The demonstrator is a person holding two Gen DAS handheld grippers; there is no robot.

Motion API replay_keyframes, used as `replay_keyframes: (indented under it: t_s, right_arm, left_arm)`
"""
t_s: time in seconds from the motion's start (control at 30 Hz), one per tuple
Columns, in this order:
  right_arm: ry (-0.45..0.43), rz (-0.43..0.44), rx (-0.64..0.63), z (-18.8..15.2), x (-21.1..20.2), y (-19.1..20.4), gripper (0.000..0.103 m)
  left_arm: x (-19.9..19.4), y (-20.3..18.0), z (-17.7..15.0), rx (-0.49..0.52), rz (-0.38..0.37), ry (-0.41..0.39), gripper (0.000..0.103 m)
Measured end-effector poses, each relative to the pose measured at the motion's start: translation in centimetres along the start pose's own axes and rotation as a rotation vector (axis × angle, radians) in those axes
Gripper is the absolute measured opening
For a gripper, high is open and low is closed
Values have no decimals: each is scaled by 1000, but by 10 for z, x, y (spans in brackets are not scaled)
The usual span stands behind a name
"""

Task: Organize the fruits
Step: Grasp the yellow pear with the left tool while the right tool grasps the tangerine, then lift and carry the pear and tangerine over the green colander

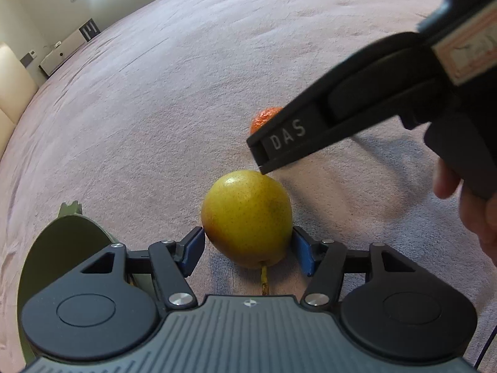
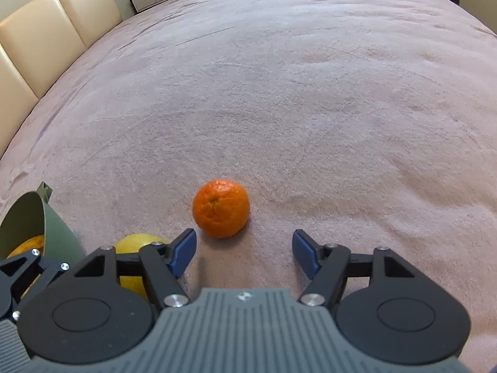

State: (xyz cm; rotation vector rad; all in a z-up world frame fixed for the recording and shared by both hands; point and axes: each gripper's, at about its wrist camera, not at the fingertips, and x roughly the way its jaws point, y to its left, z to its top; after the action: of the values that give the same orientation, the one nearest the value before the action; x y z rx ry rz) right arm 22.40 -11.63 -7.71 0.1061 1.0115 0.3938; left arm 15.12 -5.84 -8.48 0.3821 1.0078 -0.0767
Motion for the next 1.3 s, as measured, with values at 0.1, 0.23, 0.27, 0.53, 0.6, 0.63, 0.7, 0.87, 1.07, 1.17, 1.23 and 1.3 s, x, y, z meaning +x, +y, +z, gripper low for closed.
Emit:
replay_keyframes:
  t_s: [0.1, 0.23, 0.27, 0.53, 0.6, 0.63, 0.7, 0.87, 1.07, 1.17, 1.23, 1.3]
  right_arm:
    - [-2, 20, 0, 4, 4, 1, 66]
    - [-11, 38, -7, 7, 7, 5, 66]
    - [-11, 39, -11, 9, 8, 6, 65]
    - [3, 52, -16, 12, 19, 9, 59]
    - [2, 50, -20, 13, 21, 10, 56]
    - [2, 50, -21, 13, 21, 9, 54]
    - [1, 49, -21, 14, 22, 9, 49]
    - [-8, 56, -10, 12, 21, 5, 44]
    - [-15, 33, 0, 13, 16, 1, 43]
    - [-17, 24, 10, 12, 14, -1, 43]
    - [-18, 18, 12, 12, 12, -3, 43]
    - [-18, 15, 11, 12, 11, -2, 43]
  left_arm:
    - [-2, 4, -1, -9, -18, -22, 69]
    - [-4, 10, -1, -50, -47, -48, 68]
    - [-5, 12, 0, -62, -54, -54, 68]
    - [-6, 21, 1, -108, -83, -74, 68]
    - [-5, 24, 2, -111, -85, -76, 68]
    - [-5, 24, 3, -115, -87, -78, 68]
    - [-8, 26, -1, -123, -88, -82, 68]
    - [-13, 26, -5, -146, -89, -105, 71]
    - [-13, 20, -6, -129, -66, -108, 75]
    - [-12, 18, -4, -120, -56, -106, 75]
    - [-11, 15, -5, -97, -48, -105, 75]
    - [-10, 13, -4, -86, -40, -103, 75]
